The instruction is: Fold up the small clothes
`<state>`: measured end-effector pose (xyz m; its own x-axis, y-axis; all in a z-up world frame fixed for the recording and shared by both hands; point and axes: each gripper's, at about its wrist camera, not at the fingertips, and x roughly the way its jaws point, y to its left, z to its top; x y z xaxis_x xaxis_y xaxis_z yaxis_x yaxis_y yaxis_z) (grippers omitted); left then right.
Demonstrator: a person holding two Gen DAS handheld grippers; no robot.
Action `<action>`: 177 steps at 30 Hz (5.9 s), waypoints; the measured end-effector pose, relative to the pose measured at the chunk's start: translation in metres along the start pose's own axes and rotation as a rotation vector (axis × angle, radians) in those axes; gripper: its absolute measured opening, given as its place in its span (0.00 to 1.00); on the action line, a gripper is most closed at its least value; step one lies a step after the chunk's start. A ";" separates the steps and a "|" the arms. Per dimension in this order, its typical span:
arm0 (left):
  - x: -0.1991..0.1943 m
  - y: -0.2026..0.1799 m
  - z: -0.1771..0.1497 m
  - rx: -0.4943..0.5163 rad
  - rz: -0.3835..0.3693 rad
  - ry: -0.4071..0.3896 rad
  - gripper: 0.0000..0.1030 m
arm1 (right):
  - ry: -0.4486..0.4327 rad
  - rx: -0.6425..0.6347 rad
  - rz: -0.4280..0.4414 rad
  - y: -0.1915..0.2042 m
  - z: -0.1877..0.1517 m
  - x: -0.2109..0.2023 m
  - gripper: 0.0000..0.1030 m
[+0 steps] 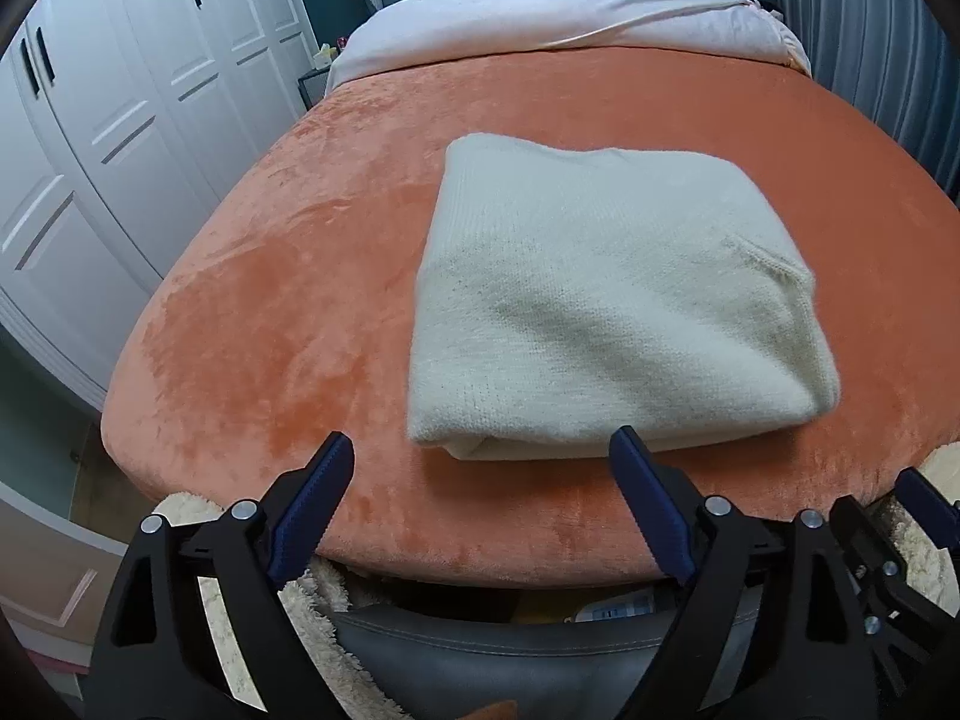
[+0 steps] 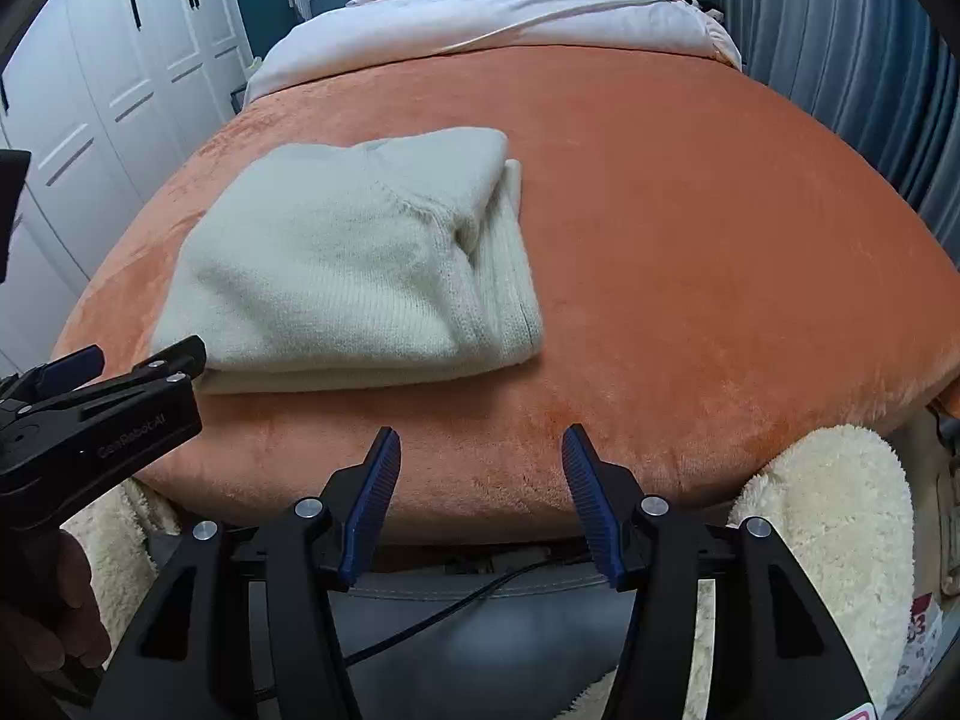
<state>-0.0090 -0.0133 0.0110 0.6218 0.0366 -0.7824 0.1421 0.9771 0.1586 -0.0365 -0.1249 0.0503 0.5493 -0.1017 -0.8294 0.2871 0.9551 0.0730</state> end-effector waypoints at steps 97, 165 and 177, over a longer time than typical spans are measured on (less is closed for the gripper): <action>-0.002 -0.010 -0.029 -0.023 -0.023 0.009 0.82 | -0.025 -0.048 0.014 0.007 -0.014 0.002 0.39; 0.009 -0.005 -0.037 -0.019 -0.032 0.064 0.84 | 0.004 -0.038 0.015 0.010 -0.014 0.008 0.43; 0.011 -0.004 -0.034 -0.023 -0.016 0.069 0.83 | 0.010 -0.044 0.011 0.013 -0.016 0.007 0.43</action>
<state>-0.0290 -0.0099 -0.0193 0.5646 0.0349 -0.8246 0.1334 0.9821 0.1329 -0.0414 -0.1084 0.0360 0.5446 -0.0882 -0.8340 0.2461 0.9675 0.0584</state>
